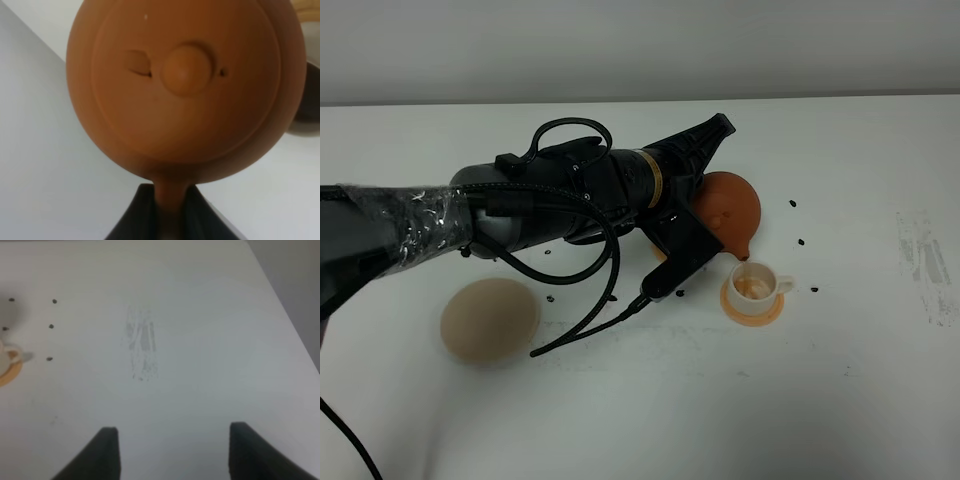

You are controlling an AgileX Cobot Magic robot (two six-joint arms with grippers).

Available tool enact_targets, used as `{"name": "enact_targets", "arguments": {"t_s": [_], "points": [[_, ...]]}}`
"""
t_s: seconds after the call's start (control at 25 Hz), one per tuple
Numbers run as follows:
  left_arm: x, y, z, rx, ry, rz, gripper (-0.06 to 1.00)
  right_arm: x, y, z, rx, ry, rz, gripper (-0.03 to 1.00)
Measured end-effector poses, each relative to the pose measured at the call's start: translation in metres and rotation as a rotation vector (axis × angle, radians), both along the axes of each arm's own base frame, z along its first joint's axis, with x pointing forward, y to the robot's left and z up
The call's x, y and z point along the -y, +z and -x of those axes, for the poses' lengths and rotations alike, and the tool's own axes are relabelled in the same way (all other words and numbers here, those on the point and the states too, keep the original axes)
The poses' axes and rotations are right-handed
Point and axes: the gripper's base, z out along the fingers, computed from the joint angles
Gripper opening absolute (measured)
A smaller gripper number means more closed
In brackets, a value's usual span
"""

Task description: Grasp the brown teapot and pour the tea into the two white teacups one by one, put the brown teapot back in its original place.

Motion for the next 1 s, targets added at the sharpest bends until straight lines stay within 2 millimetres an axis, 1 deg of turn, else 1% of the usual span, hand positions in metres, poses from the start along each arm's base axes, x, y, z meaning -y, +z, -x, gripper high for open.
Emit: {"name": "enact_targets", "arguments": {"t_s": [0.88,1.0], "points": [[0.0033,0.0011,-0.0002,0.057,-0.067,-0.018,0.08,0.0000,0.0000,0.0000,0.000,0.000,0.000,0.47],[0.0039,-0.0010,-0.0004,0.060,-0.076,-0.024,0.08,0.0000,0.0000,0.0000,0.000,0.000,0.000,0.47]]}}
